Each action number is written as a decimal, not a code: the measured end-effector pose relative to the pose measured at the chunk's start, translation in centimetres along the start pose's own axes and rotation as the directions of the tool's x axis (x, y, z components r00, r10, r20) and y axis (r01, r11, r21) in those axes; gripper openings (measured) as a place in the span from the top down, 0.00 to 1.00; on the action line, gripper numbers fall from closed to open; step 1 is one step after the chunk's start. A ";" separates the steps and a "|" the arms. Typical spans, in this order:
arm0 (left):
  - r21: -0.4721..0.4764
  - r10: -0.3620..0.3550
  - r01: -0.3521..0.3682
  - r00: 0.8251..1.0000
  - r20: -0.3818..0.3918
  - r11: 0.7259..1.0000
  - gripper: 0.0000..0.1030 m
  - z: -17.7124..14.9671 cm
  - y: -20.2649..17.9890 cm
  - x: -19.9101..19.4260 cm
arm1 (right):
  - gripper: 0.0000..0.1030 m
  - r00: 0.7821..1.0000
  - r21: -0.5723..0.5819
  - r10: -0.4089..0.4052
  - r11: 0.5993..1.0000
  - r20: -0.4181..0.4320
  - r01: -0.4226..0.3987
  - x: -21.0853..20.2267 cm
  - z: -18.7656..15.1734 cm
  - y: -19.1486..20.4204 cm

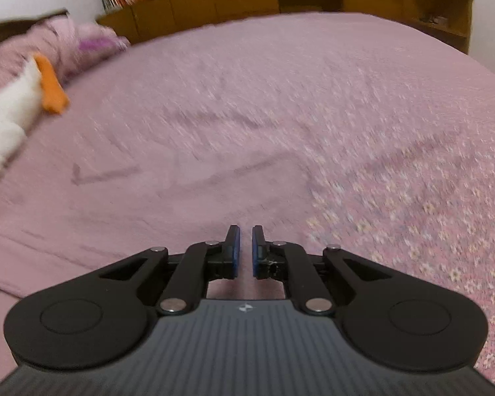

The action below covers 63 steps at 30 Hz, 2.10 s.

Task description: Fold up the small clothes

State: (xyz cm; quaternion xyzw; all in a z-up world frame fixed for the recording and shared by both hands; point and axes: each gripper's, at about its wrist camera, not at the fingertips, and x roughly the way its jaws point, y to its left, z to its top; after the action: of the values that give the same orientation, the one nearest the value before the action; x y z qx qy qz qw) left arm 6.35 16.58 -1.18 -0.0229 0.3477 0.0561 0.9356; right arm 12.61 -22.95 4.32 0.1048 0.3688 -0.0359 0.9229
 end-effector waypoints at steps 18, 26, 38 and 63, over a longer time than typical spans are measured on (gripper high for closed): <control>-0.035 -0.056 0.054 0.995 -0.079 0.998 0.46 -0.5 1.8 -3.6 | 0.10 0.983 0.048 0.156 0.986 0.100 -0.161 -7.2 -4.6 0.6; -0.069 -0.115 0.107 0.984 -0.133 0.992 0.46 -2.2 2.5 -5.9 | 0.05 0.981 0.035 0.170 0.984 0.095 -0.174 -11.0 -9.0 0.7; -0.043 -0.154 0.149 0.967 -0.205 0.988 0.46 -4.1 2.2 -9.0 | 0.04 0.987 0.020 0.157 0.987 0.012 -0.158 -13.9 -13.1 -1.2; -0.040 -0.170 0.166 0.932 -0.320 0.985 0.38 -6.2 2.7 -10.5 | 0.03 0.952 0.000 0.266 0.963 -0.149 -0.269 -16.0 -17.3 -1.0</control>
State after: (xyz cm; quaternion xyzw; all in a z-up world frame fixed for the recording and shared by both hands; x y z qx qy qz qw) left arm -5.91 17.77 1.00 -0.0670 0.4920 -0.0264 0.8676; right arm -10.81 -20.34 3.00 0.1469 0.4188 0.1011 0.8904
